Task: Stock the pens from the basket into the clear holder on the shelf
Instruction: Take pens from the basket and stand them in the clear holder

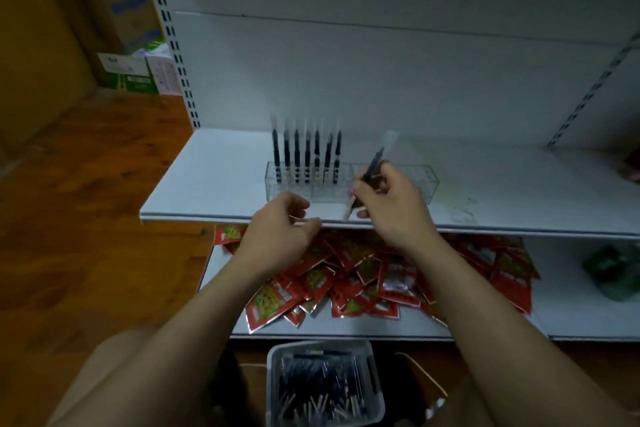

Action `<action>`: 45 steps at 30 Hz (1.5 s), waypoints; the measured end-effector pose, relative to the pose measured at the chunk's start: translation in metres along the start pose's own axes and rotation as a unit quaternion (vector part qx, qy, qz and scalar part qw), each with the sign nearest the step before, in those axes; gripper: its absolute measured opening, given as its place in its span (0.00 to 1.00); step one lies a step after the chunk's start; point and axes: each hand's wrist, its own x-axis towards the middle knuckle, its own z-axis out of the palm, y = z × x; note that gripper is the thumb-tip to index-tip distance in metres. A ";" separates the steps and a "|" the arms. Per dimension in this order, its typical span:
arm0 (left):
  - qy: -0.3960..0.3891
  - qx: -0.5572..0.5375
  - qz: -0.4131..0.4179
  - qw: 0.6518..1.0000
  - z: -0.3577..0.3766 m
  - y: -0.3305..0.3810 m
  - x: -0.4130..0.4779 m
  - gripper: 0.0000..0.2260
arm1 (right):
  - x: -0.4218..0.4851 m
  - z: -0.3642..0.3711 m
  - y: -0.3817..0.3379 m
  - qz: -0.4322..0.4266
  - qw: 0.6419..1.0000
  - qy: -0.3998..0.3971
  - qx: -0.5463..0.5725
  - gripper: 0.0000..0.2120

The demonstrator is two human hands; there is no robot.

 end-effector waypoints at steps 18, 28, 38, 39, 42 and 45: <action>0.070 -0.056 -0.129 0.988 -0.003 -0.028 0.126 0.36 | 0.116 0.010 0.033 -0.097 0.975 -0.006 -0.200 0.09; 0.083 -0.073 -0.127 0.986 -0.002 -0.028 0.123 0.38 | 0.120 0.006 0.033 -0.103 0.972 -0.010 -0.210 0.09; 0.093 -0.084 -0.142 0.982 -0.001 -0.028 0.108 0.43 | 0.111 0.012 0.035 -0.093 0.949 -0.053 -0.296 0.12; 0.095 -0.084 -0.143 0.982 -0.001 -0.028 0.107 0.44 | 0.110 0.014 0.037 -0.084 0.950 -0.051 -0.297 0.13; 0.102 -0.078 -0.142 0.982 0.000 -0.029 0.106 0.45 | 0.107 0.011 0.043 -0.049 0.951 -0.050 -0.301 0.22; 0.105 -0.036 -0.120 0.987 -0.002 -0.031 0.103 0.44 | 0.094 0.002 0.044 -0.035 0.962 -0.010 -0.270 0.30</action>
